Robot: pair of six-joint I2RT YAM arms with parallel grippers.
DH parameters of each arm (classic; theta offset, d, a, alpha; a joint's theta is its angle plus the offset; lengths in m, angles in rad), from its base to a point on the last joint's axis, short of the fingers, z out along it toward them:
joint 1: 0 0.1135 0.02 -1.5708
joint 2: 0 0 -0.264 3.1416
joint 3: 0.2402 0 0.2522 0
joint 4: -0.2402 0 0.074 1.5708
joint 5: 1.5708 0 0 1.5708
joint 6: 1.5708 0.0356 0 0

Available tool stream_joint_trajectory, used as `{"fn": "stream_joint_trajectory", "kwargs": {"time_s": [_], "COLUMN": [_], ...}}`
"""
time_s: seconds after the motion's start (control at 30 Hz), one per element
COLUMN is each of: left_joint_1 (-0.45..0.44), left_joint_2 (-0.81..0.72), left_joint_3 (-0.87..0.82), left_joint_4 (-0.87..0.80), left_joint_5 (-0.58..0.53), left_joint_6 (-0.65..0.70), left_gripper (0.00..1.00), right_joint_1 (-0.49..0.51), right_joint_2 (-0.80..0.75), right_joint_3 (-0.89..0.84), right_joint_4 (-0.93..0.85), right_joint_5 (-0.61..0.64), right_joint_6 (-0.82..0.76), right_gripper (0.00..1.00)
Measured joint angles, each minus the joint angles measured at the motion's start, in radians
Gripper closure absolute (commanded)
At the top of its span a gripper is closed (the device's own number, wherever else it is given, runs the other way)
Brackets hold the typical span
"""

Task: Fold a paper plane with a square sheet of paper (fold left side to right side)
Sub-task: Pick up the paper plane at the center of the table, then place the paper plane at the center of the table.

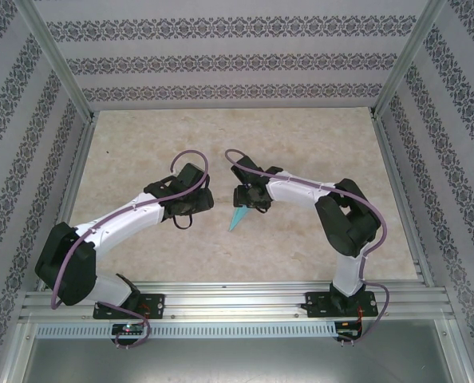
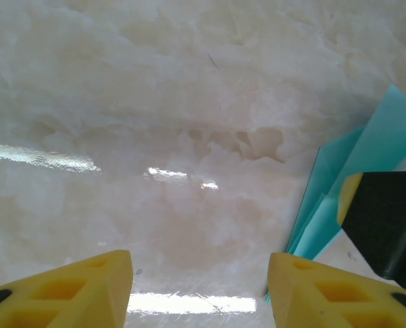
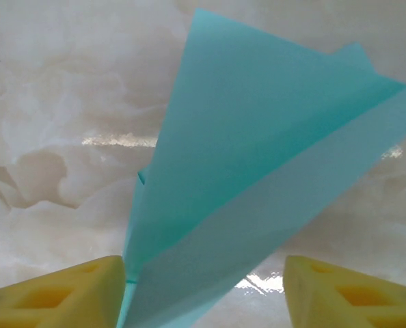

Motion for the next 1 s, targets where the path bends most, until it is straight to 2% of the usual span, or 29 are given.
{"fn": "stream_joint_trajectory", "kwargs": {"time_s": [0.23,0.43,0.67,1.0], "left_joint_1": [0.000,0.000,0.000,0.000], "left_joint_2": [0.000,0.000,0.000,0.000], "left_joint_3": [0.000,0.002,0.010,0.018], "left_joint_4": [-0.003,-0.007,-0.014,-0.031], "left_joint_5": [0.000,-0.001,-0.007,-0.029], "left_joint_6": [0.000,0.000,0.000,0.000], "left_gripper": [0.44,0.44,0.44,0.43], "right_joint_1": [-0.028,-0.080,-0.137,-0.151], "right_joint_2": [-0.077,-0.147,-0.240,-0.349], "right_joint_3": [-0.084,-0.158,-0.195,-0.151], "right_joint_4": [0.010,0.064,0.147,0.161], "right_joint_5": [-0.014,-0.087,-0.240,-0.444], "right_joint_6": [0.005,0.002,-0.035,-0.156], "right_gripper": [0.69,1.00,1.00,1.00]}}
